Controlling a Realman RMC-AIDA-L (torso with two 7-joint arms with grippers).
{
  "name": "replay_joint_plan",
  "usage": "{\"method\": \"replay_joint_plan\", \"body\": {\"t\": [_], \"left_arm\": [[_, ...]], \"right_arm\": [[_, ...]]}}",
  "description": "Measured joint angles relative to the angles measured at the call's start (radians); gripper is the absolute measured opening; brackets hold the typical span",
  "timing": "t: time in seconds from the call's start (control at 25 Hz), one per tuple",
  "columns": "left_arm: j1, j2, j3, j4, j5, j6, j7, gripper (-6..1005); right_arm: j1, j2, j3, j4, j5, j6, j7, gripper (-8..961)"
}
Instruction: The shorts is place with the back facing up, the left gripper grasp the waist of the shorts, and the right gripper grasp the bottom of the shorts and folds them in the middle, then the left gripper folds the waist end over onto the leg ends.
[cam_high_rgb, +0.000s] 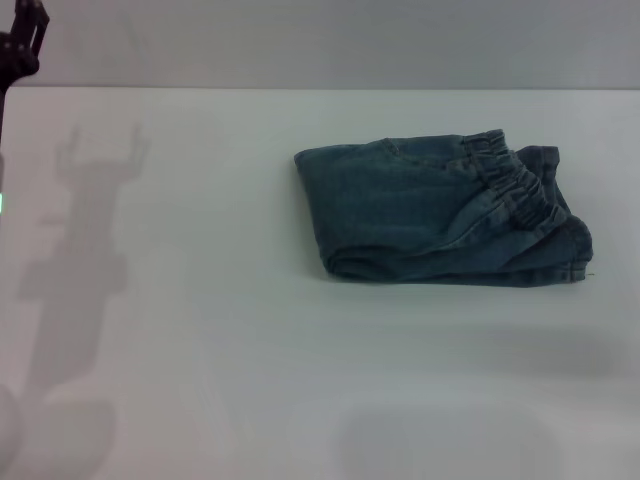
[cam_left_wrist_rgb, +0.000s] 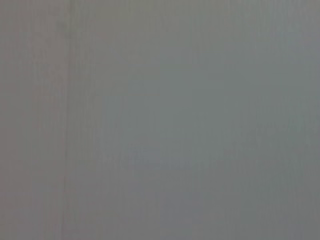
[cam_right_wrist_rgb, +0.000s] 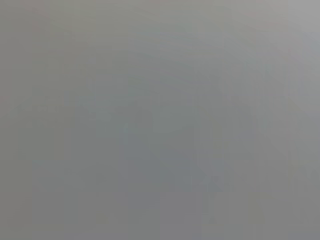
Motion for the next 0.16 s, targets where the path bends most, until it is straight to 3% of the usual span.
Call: {"method": "replay_joint_plan", "body": {"t": [0.16], "left_arm": [[0.002,0.000,0.020,-0.007,-0.021,-0.018,0.000,843]], "right_arm": [[-0.006,0.000,0.003,0.033,0.031,-0.007,-0.001,485]]}}
